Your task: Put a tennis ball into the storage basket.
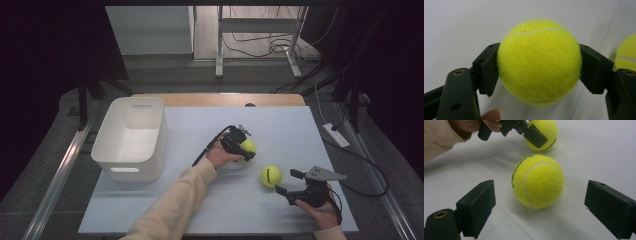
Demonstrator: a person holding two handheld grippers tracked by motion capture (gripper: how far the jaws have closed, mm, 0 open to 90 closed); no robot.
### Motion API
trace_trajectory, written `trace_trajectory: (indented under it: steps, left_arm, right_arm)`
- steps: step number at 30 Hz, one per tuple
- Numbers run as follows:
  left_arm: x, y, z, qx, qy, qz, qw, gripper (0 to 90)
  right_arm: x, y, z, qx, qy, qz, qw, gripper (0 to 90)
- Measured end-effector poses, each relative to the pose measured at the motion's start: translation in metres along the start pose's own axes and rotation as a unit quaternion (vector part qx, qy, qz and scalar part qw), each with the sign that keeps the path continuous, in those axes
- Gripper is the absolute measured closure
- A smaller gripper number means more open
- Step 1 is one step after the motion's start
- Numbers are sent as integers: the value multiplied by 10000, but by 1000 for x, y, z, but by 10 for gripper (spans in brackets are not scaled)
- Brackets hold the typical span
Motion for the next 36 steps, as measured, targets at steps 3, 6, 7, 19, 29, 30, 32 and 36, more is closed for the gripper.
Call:
trace_trajectory:
  steps: [3, 6, 7, 19, 29, 30, 32, 36]
  left_arm:
    - [2, -5, 2, 34, 118, -30, 9999, 271]
    - [2, -10, 2, 54, 181, -41, 9998, 271]
    - [2, -11, 1, 104, 125, -38, 9999, 271]
    - [1, -35, -2, 308, 25, -95, 9995, 271]
    - [1, -48, -5, 418, -4, -61, 9991, 272]
    - [1, -50, -6, 433, -2, -61, 9990, 272]
    - [1, -55, -7, 478, -16, -42, 9988, 271]
    - [1, -61, -9, 525, -35, -32, 9986, 272]
  right_arm:
    - [0, 0, 0, -15, -9, -7, 10000, 97]
    - [0, 0, 0, -8, -4, -1, 10000, 97]
    - [0, 0, 0, -17, -12, -6, 10000, 97]
    - [1, 1, 0, -1, -4, -3, 10000, 97]
    - [0, 2, 0, -7, -13, -19, 10000, 97]
    - [0, 2, 0, -9, -14, -21, 10000, 97]
    - [0, 2, 0, -9, -19, -22, 10000, 97]
    - [0, 2, 0, -13, -26, -22, 10000, 97]
Point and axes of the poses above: each handheld gripper's, and its own axes: y roughly forward along the jaws, z roughly out of its top, x roughly to its right, the point moved 1 cm from there along y, roughly forward along the jaws, and after that the axes turned 12 degrees about x, right-handed, at the moved point
